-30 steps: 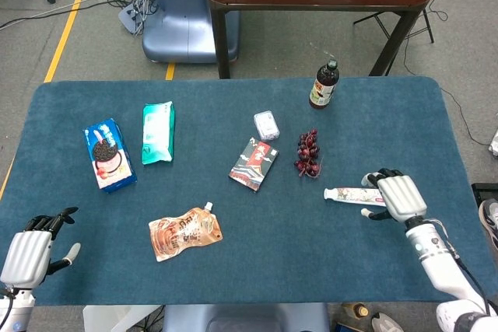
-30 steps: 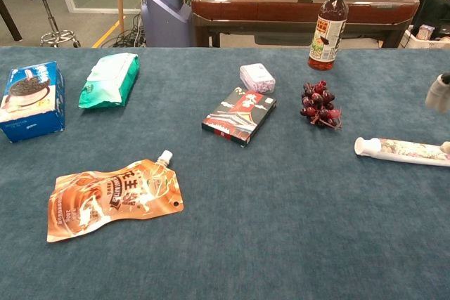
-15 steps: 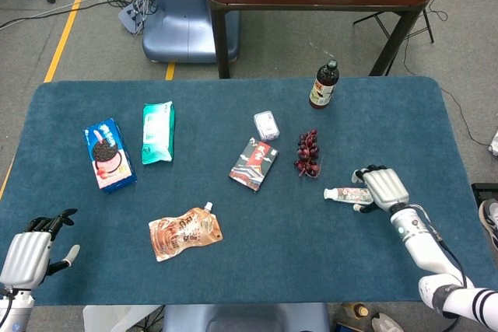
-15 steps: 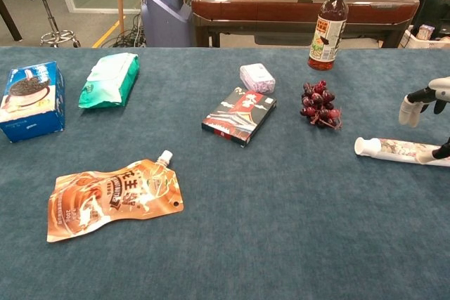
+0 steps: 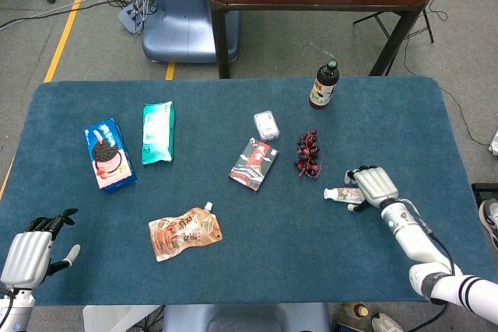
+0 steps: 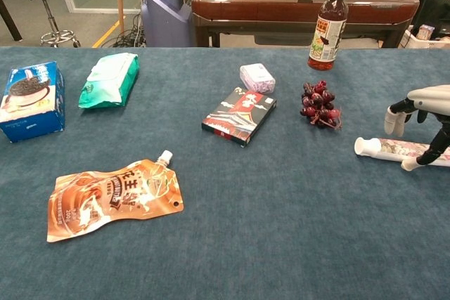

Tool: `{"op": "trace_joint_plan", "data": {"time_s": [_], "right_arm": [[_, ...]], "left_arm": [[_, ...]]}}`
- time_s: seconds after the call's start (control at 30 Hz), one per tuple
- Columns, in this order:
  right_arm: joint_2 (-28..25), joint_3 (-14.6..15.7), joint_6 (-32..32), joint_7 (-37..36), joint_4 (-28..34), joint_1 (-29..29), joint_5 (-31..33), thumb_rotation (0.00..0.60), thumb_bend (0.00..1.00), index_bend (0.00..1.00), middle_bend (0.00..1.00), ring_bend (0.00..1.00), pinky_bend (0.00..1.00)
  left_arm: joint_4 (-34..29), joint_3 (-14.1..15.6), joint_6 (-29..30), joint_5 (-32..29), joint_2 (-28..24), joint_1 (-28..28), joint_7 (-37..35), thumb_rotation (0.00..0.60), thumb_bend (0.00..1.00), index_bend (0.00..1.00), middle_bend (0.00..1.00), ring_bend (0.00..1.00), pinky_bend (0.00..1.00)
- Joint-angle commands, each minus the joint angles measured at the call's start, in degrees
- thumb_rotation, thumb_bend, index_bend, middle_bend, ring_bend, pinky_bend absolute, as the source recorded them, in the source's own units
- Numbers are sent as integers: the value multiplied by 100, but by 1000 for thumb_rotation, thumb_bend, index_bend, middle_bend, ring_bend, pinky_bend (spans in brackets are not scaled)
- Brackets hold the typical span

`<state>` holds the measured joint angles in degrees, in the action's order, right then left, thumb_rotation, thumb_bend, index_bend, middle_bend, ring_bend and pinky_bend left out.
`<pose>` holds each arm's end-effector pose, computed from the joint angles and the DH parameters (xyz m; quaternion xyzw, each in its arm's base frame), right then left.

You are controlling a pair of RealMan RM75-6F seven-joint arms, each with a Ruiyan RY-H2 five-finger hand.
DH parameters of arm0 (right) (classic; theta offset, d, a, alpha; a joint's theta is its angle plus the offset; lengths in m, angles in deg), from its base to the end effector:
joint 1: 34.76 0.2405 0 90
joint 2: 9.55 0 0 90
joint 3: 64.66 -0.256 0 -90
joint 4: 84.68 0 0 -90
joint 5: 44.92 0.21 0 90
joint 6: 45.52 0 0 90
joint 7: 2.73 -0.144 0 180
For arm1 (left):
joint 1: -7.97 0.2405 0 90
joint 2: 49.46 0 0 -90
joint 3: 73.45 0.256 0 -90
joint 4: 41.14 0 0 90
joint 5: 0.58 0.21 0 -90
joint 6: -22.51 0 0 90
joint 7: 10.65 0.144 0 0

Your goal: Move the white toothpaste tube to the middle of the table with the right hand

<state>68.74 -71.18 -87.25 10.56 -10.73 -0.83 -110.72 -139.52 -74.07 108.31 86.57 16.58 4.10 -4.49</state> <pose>-0.2904 -0.3403 0.0414 0.7480 -0.4140 0.1989 0.4791 -0.2889 0.1657 0.1354 -0.5998 -0.4049 -0.3886 0.5703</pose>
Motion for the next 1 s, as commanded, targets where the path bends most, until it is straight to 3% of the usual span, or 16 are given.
{"op": "trace_joint_plan", "data": {"time_s": [0.03, 0.57, 0.73, 1.0], "right_arm": [[36, 9, 61, 41, -47, 67, 79, 600, 194, 356, 385, 242, 261], [107, 184, 330, 264, -154, 273, 510, 600, 308, 380, 424, 261, 259], [76, 224, 330, 276, -125, 304, 534, 600, 410, 430, 459, 295, 260], [-84, 241, 438, 250, 110, 446, 488, 600, 693, 549, 552, 399, 294]], "left_arm": [[9, -5, 6, -5, 2, 3, 5, 600, 256, 192, 359, 347, 227], [68, 3, 30, -41, -5, 52, -64, 600, 257, 189, 357, 346, 216], [98, -6, 38, -36, 9, 54, -95, 600, 256, 187, 357, 346, 214], [139, 2, -75, -18, -16, -4, -119, 600, 256, 186, 355, 346, 214]]}}
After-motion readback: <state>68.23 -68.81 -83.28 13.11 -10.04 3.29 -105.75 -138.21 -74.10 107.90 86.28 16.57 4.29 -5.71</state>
